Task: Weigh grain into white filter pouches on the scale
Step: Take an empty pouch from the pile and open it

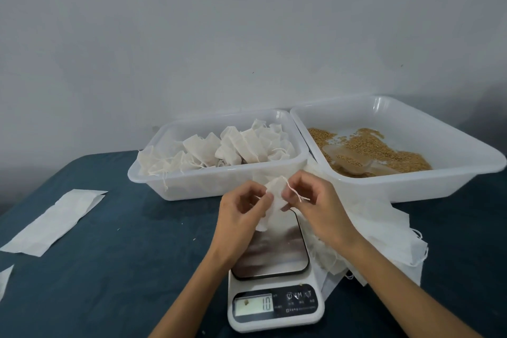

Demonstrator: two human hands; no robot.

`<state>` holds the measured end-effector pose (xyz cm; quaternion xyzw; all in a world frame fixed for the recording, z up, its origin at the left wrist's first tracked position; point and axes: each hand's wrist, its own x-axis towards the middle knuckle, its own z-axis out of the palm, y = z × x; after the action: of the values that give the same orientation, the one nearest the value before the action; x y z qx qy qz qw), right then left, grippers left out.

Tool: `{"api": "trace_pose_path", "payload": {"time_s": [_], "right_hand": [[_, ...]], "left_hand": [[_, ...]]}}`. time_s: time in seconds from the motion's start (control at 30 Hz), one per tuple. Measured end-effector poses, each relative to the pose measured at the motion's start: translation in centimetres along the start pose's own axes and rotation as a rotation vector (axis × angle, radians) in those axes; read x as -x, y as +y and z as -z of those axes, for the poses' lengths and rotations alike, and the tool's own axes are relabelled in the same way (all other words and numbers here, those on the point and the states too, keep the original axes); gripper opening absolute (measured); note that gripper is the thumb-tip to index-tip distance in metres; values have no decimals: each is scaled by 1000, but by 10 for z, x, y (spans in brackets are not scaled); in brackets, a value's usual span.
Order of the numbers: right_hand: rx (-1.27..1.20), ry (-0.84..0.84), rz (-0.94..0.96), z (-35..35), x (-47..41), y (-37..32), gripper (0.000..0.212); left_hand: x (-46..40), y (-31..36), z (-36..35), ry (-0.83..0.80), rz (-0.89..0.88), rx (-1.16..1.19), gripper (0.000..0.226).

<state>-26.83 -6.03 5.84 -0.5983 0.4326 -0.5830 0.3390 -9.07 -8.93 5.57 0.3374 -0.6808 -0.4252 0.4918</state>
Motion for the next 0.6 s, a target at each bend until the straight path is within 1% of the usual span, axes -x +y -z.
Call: {"api": "trace_pose_path", "payload": {"time_s": [0.07, 0.13, 0.2, 0.27, 0.3, 0.37, 0.4, 0.43, 0.47, 0.53, 0.6], "right_hand": [[244, 27, 86, -2, 2, 2, 19], [302, 51, 120, -4, 4, 2, 22], [241, 60, 81, -5, 4, 1, 20], [178, 73, 13, -5, 4, 1, 12], [144, 73, -12, -4, 4, 0, 11], [44, 43, -66, -2, 3, -2, 25], [-4, 16, -95, -2, 2, -3, 28], [-39, -4, -119, -3, 1, -4, 27], [-62, -7, -132, -3, 0, -4, 21], [-110, 25, -135, -2, 0, -3, 10], [-171, 69, -143, 1, -2, -2, 9]], "left_hand": [[0, -1, 1, 53, 2, 10, 14], [0, -2, 2, 71, -18, -20, 14], [0, -2, 1, 70, -59, -65, 15], [1, -1, -1, 65, -75, -97, 19], [1, 0, -2, 65, -79, -112, 18], [1, -1, -3, 65, -85, -160, 12], [2, -2, -2, 58, -91, -185, 11], [2, -3, -1, 46, -96, -201, 9], [2, -3, 0, 31, -98, -208, 7], [2, -2, 0, -5, -100, -183, 6], [2, 0, 0, 1, -88, -137, 8]]}}
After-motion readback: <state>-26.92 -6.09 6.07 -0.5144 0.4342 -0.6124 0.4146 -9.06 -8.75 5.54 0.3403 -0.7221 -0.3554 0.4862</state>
